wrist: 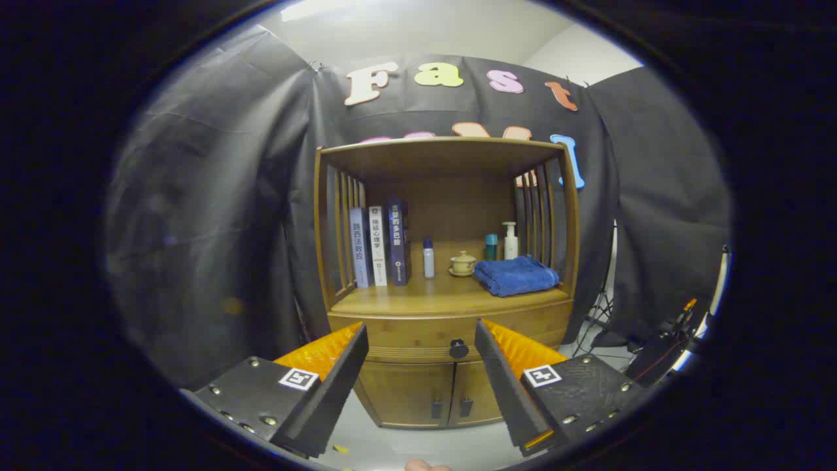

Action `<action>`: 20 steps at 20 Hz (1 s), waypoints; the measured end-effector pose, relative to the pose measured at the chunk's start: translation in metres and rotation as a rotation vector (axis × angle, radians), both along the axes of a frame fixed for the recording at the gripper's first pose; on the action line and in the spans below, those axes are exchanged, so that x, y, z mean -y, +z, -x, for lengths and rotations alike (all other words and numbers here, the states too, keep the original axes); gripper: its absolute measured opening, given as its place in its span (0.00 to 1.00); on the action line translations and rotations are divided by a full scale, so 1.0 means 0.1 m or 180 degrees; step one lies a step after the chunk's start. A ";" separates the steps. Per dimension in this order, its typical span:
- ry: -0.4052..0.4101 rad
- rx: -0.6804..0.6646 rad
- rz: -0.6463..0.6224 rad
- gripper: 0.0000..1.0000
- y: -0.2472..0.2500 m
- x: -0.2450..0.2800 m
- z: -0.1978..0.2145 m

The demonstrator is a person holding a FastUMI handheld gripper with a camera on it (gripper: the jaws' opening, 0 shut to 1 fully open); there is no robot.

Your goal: Pull open the drawer, take out the items inside it, and place them on the countertop above the cabinet.

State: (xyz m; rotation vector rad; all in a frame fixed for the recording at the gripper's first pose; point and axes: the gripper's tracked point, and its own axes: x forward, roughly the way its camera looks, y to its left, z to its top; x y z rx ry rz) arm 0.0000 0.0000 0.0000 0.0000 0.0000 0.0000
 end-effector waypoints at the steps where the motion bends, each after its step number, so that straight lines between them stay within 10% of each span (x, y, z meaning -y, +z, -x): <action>1: -0.0010 -0.0014 -0.0037 0.98 0.00 0.02 0.00; 20: -0.0084 0.0092 -0.0072 0.98 -0.03 0.08 0.04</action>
